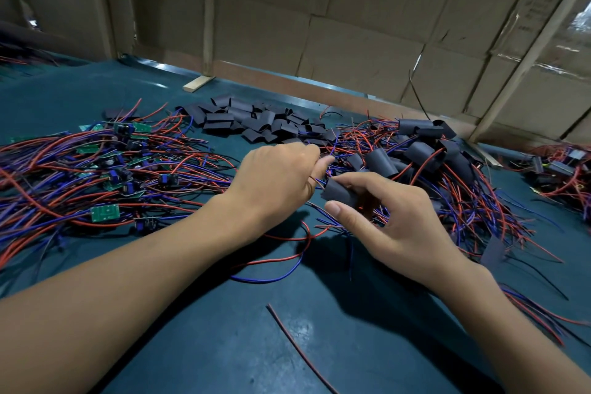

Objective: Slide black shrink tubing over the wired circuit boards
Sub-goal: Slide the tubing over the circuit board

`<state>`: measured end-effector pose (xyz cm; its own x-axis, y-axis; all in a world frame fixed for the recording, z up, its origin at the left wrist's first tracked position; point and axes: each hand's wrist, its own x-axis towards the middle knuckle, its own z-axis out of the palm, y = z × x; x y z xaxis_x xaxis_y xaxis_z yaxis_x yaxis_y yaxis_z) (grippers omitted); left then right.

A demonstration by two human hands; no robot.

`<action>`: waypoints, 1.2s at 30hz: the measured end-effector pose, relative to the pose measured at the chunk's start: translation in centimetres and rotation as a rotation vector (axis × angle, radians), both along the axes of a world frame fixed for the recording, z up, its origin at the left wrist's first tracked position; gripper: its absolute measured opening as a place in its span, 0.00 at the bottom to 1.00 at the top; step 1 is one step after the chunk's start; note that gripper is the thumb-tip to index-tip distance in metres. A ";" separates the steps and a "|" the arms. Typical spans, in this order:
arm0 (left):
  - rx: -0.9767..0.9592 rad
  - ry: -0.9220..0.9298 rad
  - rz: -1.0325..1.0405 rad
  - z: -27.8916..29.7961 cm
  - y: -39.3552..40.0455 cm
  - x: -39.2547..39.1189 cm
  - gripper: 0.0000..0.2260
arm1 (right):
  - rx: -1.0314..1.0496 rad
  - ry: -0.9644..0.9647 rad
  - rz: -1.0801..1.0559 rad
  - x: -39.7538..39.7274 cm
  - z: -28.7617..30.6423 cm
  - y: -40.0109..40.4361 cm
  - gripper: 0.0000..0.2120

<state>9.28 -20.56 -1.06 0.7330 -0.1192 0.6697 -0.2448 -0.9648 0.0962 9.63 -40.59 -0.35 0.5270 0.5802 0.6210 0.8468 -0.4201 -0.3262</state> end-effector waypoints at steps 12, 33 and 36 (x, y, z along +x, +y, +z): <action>0.043 0.230 -0.269 -0.4 0.7 0.6 0.38 | 0.274 0.274 -0.123 3.0 -0.4 -1.5 0.11; 0.294 0.019 -0.330 0.8 1.2 0.6 0.26 | -0.131 -0.128 -0.242 2.7 1.0 -3.1 0.18; 0.179 0.060 -0.466 0.8 0.5 0.2 0.26 | -0.154 -0.099 -0.277 2.7 1.0 -3.2 0.18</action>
<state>9.44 -20.06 -0.26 0.6112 -0.5525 0.5667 -0.6527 -0.7568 -0.0339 12.33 -43.77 0.66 0.6194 0.5140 0.5934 0.7177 -0.6770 -0.1628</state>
